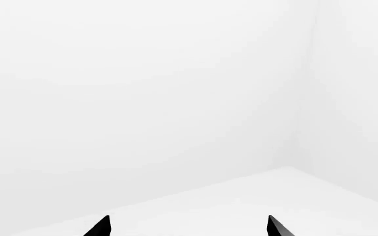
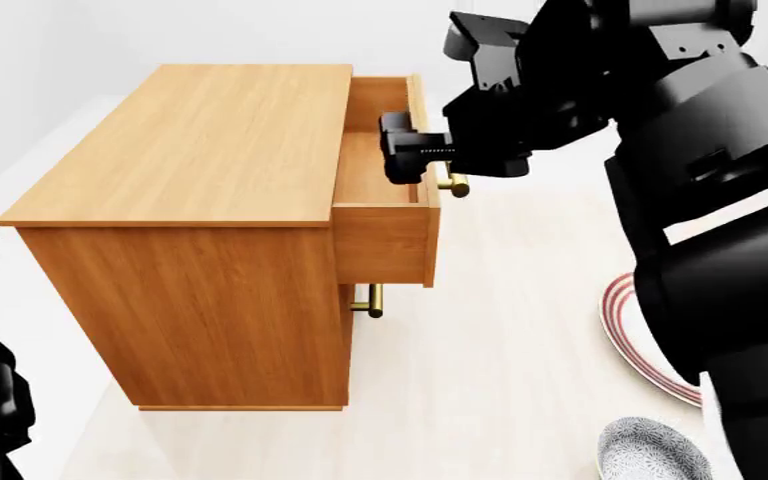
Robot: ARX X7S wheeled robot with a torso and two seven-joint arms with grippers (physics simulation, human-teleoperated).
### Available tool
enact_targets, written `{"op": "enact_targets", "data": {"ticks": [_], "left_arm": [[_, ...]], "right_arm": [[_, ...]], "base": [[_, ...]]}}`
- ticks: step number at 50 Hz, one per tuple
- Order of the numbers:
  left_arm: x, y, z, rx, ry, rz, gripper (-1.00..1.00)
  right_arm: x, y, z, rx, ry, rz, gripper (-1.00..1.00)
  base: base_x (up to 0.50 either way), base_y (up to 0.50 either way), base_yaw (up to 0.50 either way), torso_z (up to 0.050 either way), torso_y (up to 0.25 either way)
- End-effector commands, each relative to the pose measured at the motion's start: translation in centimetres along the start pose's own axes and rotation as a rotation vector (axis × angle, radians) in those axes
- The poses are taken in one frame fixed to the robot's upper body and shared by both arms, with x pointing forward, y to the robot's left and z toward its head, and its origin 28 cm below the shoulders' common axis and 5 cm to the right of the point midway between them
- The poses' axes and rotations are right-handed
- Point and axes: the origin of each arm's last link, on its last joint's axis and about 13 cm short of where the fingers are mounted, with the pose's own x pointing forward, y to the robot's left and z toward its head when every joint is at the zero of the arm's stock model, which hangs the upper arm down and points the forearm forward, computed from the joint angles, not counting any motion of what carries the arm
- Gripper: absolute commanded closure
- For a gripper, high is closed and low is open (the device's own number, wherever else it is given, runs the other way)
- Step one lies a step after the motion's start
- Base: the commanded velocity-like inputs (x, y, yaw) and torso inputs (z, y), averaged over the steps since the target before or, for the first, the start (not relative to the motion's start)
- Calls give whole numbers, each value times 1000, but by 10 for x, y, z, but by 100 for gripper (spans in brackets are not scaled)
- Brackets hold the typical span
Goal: Open the top drawer of the cabinet and put the bowl in it.
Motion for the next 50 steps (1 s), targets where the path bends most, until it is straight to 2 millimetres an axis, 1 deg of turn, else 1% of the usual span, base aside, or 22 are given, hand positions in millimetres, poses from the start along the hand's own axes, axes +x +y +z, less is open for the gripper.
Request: {"op": "enact_targets", "data": {"ticks": [1, 5, 21, 33, 43, 50], "left_arm": [[0, 0, -1, -1, 2, -1, -100], [0, 0, 0, -2, 1, 0, -100], [-1, -1, -1, -7, 4, -3, -100], [-2, -2, 0, -10, 2, -7, -100], [-2, -2, 1, -18, 8, -9, -100], [-2, -2, 1, -19, 10, -7, -100]], "right_arm": [[6, -8, -5, 13, 10, -25, -100], [4, -12, -6, 14, 13, -46, -100], [-10, -36, -8, 64, -6, -129, -100], [-24, -53, -10, 87, -7, -202, -100], [-26, -61, -14, 81, 19, -238, -100], [-30, -67, -15, 74, 28, -270, -100]], "base": [[0, 0, 0, 0, 0], [0, 0, 0, 0, 0], [0, 0, 0, 0, 0], [0, 0, 0, 0, 0], [0, 0, 0, 0, 0], [0, 0, 0, 0, 0]]}}
